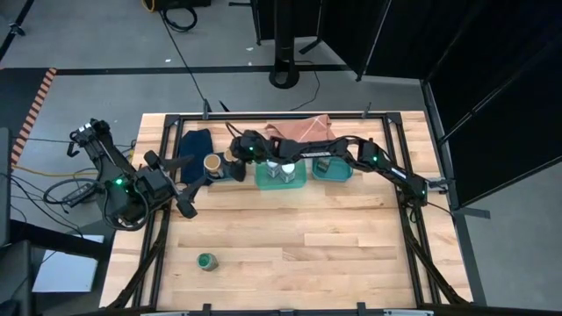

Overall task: Sort spices by type
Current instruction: Put the gold seasoning bottle into the blue bin, then put the green seasoning into the light green bin

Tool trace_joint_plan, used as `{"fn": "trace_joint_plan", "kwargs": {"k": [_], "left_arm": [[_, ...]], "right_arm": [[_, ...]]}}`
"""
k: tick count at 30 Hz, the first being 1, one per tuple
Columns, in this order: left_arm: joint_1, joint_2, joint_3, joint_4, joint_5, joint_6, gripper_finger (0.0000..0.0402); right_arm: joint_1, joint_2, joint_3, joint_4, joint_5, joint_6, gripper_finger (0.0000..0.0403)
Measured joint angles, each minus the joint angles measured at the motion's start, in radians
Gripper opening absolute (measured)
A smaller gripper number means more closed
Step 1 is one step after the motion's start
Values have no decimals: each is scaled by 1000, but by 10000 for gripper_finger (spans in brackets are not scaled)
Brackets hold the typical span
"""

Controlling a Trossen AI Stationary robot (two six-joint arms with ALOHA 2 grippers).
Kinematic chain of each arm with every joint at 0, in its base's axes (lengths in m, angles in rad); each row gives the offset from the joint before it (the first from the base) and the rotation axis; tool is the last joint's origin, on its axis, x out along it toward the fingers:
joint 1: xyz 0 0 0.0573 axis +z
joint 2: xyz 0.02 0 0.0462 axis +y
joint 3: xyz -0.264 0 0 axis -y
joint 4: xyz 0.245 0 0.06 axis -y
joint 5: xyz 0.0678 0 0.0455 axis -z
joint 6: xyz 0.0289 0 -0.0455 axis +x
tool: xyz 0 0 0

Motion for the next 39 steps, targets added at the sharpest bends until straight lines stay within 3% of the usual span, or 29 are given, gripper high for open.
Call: {"fn": "trace_joint_plan", "kwargs": {"k": [11, 19, 26, 39], "left_arm": [[0, 0, 0, 0, 0, 1, 308], [0, 0, 0, 0, 0, 2, 308], [0, 0, 0, 0, 0, 2, 308], [0, 0, 0, 0, 0, 2, 308]], "right_arm": [[-3, 4, -3, -15, -6, 1, 312], [-3, 4, 6, -16, -13, 0, 341], [-3, 2, 100, -65, -13, -44, 356], [-5, 0, 368, -378, -14, -223, 358]]}}
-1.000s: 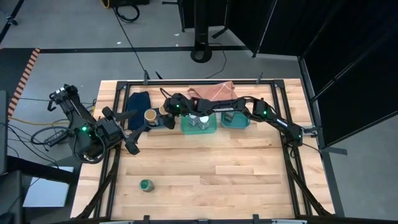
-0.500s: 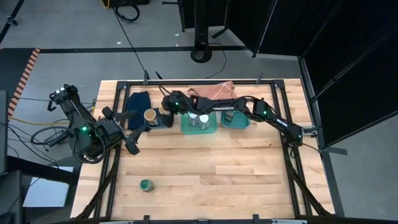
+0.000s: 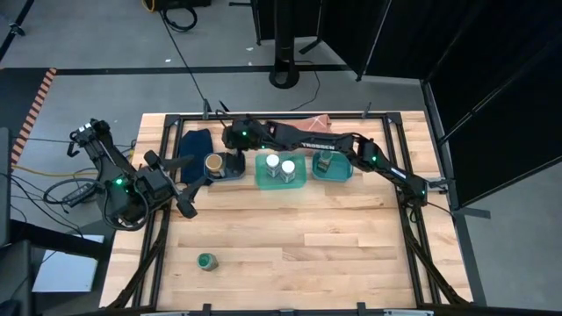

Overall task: Sort spices by type
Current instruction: Put the green seasoning into the light green bin

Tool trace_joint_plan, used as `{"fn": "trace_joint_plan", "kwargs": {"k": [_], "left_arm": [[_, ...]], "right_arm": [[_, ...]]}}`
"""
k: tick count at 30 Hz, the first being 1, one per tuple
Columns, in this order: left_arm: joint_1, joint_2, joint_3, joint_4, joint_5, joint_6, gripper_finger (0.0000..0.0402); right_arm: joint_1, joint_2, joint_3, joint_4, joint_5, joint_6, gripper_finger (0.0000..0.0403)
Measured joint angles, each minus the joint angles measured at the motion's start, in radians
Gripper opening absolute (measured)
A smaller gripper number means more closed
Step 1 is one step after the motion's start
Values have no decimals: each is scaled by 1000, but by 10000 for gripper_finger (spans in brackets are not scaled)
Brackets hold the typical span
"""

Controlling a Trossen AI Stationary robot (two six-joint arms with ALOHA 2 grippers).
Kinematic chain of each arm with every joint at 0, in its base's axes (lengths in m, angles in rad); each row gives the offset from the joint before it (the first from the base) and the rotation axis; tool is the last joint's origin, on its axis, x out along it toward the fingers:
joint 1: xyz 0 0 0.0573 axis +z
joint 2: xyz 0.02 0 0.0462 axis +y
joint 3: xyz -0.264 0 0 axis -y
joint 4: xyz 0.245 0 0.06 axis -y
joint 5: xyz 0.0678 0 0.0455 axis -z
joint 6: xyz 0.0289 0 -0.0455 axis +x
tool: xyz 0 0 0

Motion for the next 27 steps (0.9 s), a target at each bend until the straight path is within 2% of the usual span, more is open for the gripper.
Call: {"fn": "trace_joint_plan", "kwargs": {"k": [3, 6, 14, 17, 23, 27], "left_arm": [[0, 0, 0, 0, 0, 0, 308], [0, 0, 0, 0, 0, 0, 308], [-18, -3, 0, 14, -3, 0, 308], [-18, -14, 0, 65, -14, 1, 308], [-41, -117, 0, 115, -14, 50, 308], [-92, -239, 0, 115, 5, 41, 308]], "right_arm": [[10, -5, 53, -29, -1, -50, 357], [31, -46, 37, -53, -7, -85, 355], [83, -159, 37, -283, -10, -85, 352], [107, -190, 37, -379, -13, -48, 352], [172, -247, 37, -546, -57, -40, 349], [224, -262, 37, -611, -57, -41, 343]]}}
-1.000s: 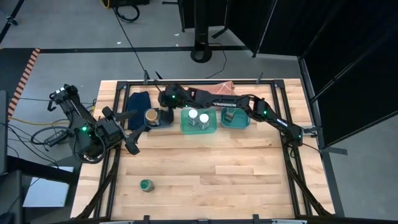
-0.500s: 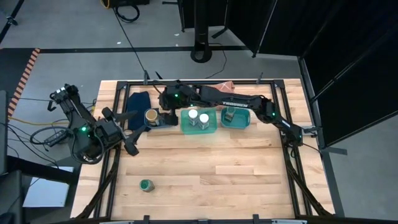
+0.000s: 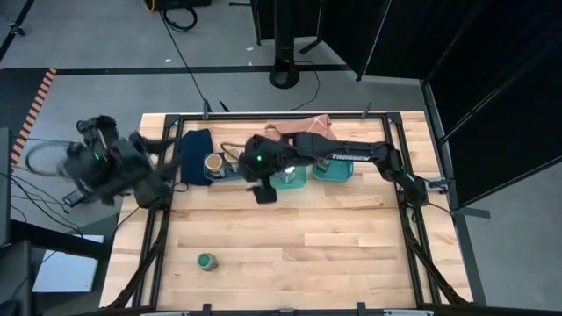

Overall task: Sort spices by type
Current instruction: Put the green seasoning into the light green bin

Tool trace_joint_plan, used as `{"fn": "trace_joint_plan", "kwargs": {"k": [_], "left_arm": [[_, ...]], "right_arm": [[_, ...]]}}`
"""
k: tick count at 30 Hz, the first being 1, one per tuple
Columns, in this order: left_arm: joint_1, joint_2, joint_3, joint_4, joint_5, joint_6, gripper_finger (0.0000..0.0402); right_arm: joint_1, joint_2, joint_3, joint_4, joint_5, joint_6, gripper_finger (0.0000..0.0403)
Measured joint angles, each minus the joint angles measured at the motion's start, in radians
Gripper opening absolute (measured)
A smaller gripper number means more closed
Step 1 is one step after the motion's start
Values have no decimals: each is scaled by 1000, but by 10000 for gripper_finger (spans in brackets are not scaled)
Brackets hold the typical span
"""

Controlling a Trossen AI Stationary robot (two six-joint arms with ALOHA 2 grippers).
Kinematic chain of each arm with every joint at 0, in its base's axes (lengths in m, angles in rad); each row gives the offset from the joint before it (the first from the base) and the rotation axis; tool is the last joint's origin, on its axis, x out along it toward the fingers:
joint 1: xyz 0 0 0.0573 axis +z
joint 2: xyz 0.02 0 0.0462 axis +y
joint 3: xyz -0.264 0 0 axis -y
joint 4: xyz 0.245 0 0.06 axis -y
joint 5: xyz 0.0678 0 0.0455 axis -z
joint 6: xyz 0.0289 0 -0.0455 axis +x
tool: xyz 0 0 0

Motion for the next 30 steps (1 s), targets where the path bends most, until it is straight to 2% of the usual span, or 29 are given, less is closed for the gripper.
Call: {"fn": "trace_joint_plan", "kwargs": {"k": [2, 5, 8, 10, 12, 14, 16, 22, 26, 30], "left_arm": [[-43, -60, 2, 0, 58, -7, 308], [-117, -148, 1, -76, 236, -95, 308], [-170, -234, 2, -249, 347, -296, 308], [-191, -286, 1, -412, 406, -462, 308], [-198, -332, 0, -549, 482, -618, 308], [-199, -365, 0, -626, 544, -711, 308], [-199, -379, -3, -644, 607, -727, 308], [-199, -384, -54, -598, 764, -648, 308], [-199, -384, -126, -585, 823, -649, 295], [-199, -384, -197, -544, 835, -647, 252]], "right_arm": [[24, -2, 0, -12, -1, 0, 339], [53, -2, 0, -34, -4, -1, 334], [70, -1, -8, -29, -33, 2, 330], [77, -1, -17, 10, -99, 14, 328], [84, 0, -35, 100, -180, 53, 325], [94, 0, -65, 223, -239, 101, 323], [105, 0, -110, 330, -257, 125, 320], [136, 1, -277, 637, -253, 204, 316], [158, 1, -429, 920, -138, 244, 315], [183, 2, -566, 1233, 0, 237, 317]]}}
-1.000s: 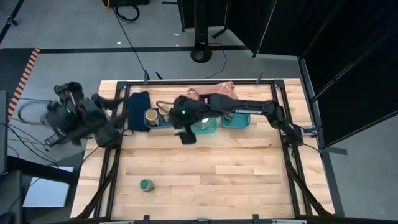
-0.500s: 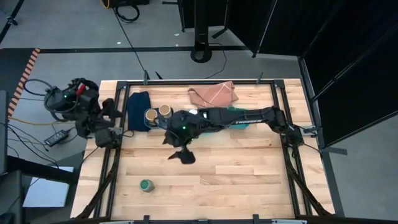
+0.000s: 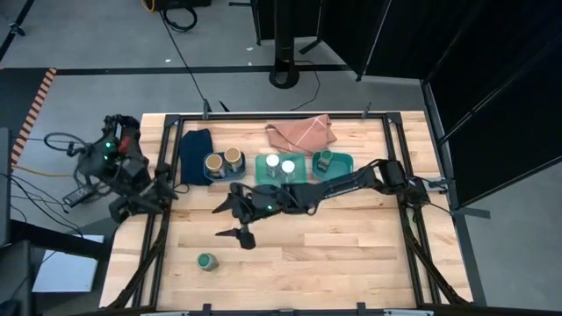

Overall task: Sort spices by type
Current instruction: Put the green seasoning into the light green bin

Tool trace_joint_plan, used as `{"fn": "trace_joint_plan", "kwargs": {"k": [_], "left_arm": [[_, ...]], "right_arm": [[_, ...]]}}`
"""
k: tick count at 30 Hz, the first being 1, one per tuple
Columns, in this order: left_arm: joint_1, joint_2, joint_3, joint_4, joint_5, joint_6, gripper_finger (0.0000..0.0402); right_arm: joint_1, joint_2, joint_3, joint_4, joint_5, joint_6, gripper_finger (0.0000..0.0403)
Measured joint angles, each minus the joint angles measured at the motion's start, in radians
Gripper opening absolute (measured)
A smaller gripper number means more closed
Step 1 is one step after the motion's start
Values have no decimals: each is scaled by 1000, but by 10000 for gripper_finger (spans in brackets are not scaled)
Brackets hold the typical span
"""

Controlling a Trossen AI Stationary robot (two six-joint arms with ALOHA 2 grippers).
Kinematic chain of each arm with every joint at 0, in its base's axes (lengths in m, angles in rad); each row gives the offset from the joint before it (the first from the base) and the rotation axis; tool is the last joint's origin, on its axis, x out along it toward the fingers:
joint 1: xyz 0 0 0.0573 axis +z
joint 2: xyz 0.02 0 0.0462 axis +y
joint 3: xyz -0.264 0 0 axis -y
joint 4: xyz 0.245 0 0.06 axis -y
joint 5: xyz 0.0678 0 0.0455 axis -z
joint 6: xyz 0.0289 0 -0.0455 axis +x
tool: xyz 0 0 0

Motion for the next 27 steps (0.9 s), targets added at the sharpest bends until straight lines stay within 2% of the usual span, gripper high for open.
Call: {"fn": "trace_joint_plan", "kwargs": {"k": [3, 5, 12, 16, 21, 25, 27], "left_arm": [[0, 0, -33, 20, -19, -3, 218], [0, 0, -43, 38, -45, -21, 201], [0, 0, -45, 105, -97, -25, 189], [0, 1, -45, 91, -110, -25, 204], [1, 2, -45, 94, -153, -23, 244], [0, 2, -45, 95, -159, 3, 286], [0, 2, -45, 94, -160, 1, 305]], "right_arm": [[24, 18, -53, 193, 79, -75, 315], [38, 49, -52, 238, 90, -81, 311], [87, 212, 145, 219, 90, -43, 308], [102, 310, 306, 143, 69, -56, 315], [104, 413, 481, 28, 31, -22, 330], [103, 478, 578, -19, 42, 11, 346], [103, 492, 573, -12, 60, 23, 352]]}}
